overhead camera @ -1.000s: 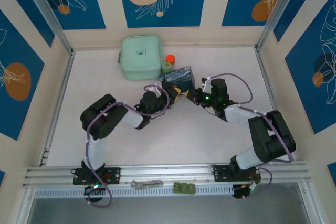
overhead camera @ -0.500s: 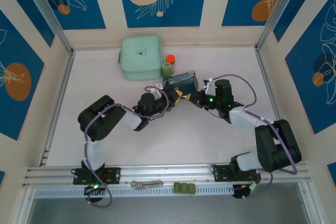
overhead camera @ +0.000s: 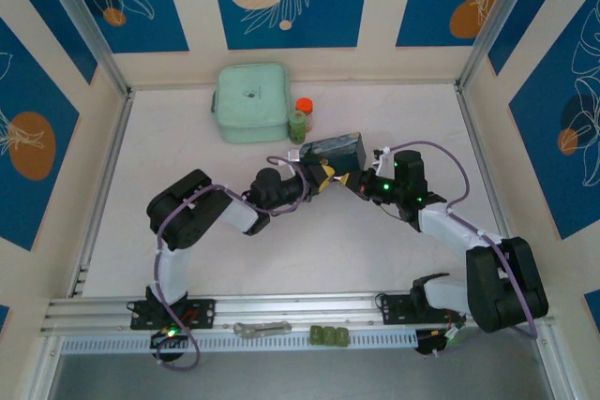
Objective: Unlock a padlock with a key
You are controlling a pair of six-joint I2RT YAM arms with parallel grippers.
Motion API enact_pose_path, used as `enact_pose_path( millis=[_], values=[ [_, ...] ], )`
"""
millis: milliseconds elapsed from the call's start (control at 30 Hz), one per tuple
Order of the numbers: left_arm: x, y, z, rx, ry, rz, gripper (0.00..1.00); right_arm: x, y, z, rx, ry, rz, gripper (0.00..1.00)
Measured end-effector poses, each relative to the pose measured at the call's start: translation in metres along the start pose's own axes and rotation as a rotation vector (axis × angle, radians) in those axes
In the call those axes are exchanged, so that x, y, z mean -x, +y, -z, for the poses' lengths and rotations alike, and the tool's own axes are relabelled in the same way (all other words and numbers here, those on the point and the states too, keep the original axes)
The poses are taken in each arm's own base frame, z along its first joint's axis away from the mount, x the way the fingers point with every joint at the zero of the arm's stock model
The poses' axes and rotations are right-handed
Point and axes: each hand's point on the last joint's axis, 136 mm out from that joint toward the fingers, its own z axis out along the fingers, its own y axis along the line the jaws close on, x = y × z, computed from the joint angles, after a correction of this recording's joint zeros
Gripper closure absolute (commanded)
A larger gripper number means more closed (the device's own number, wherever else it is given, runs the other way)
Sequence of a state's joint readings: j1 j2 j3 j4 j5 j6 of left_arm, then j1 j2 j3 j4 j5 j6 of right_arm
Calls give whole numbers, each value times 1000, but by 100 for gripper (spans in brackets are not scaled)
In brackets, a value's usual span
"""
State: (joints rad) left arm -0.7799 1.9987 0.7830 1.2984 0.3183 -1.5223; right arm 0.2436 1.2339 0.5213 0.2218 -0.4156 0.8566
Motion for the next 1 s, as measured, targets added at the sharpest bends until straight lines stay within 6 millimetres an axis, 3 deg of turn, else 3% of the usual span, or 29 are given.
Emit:
enact_pose_path(
  millis=[233, 533, 733, 833, 1000],
  values=[
    [-6, 0, 0, -2, 31, 0, 100, -2, 2, -1, 6, 6, 13, 75],
    [-12, -1, -1, -4, 52, 0, 100, -6, 5, -2, 22, 25, 13, 73],
    [-13, -1, -1, -4, 55, 0, 100, -5, 5, -1, 22, 22, 13, 64],
    [-14, -1, -1, -5, 59, 4, 100, -3, 7, 3, 23, 11, 13, 65],
    [-17, -3, -1, -12, 71, 10, 100, 1, 5, 9, 22, -12, 10, 80]
  ],
)
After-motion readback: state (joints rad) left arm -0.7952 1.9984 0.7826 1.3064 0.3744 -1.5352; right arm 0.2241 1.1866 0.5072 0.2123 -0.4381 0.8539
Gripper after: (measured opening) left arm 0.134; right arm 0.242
